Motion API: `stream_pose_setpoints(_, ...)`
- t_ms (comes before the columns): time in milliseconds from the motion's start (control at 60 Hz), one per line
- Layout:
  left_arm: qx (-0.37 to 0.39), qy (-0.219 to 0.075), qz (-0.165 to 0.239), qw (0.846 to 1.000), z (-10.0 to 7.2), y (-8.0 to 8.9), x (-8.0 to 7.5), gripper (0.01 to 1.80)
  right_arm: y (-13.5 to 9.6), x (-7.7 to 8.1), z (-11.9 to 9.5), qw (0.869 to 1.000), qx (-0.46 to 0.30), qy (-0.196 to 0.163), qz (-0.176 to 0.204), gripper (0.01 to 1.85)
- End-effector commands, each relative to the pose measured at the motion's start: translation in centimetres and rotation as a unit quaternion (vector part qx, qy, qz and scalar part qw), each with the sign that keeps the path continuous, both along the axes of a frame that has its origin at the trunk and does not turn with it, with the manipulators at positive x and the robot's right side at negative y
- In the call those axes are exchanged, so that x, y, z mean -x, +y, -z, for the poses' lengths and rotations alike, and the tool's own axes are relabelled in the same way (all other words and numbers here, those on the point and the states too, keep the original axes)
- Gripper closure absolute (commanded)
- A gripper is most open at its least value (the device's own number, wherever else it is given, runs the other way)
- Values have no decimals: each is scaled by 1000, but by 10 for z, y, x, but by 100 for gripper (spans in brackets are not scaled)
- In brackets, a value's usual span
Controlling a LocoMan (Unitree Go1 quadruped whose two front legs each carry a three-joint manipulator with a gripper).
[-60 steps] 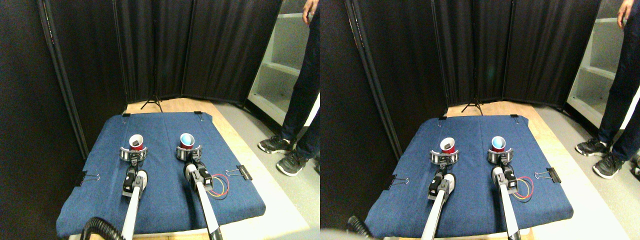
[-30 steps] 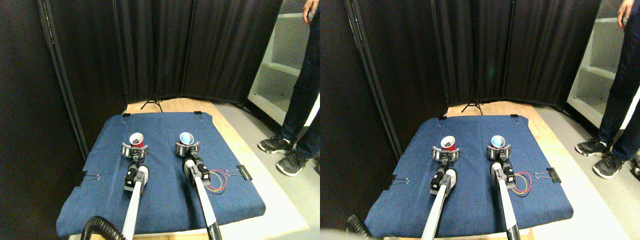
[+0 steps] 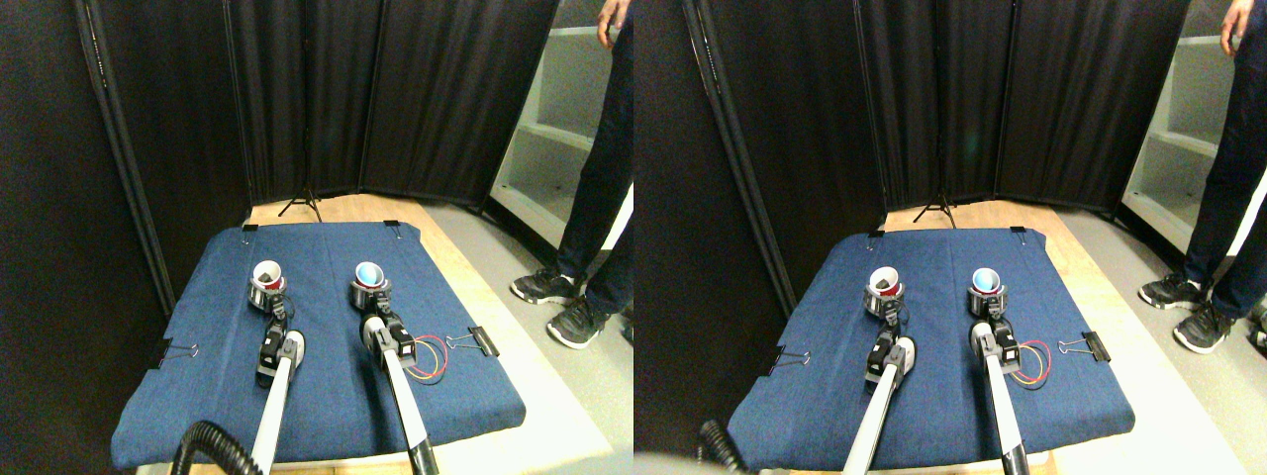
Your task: Pour (bimanual)
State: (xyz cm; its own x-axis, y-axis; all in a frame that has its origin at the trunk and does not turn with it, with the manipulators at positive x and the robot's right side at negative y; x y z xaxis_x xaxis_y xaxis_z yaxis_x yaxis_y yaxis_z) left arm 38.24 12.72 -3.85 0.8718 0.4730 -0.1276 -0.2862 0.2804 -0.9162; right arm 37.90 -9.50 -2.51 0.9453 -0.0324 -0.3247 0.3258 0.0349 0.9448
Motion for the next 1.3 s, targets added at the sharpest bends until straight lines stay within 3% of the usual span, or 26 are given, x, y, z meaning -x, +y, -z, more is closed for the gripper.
stream_pose_setpoints(17, -25, 30, -15, 999, 11, 3, 2, 148, 6, 0, -2, 1000, -5, -4, 9, 153)
stream_pose_setpoints(250, -27, 28, -12, 999, 7, 3, 5, 148, 4, 3, -6, 1000, 18, -13, 3, 153)
stream_pose_setpoints(550, -35, 42, 48, 997, -11, 1, 9, 148, 2, 7, -13, 999, 35, -23, -1, 153)
stream_pose_setpoints(883, -11, 84, 156, 984, -49, -17, 20, 148, 3, 13, -46, 994, 70, -61, -54, 153)
stream_pose_setpoints(1300, 26, 134, 200, 970, -58, -39, 34, 148, 14, 15, -76, 981, 140, -74, -112, 153)
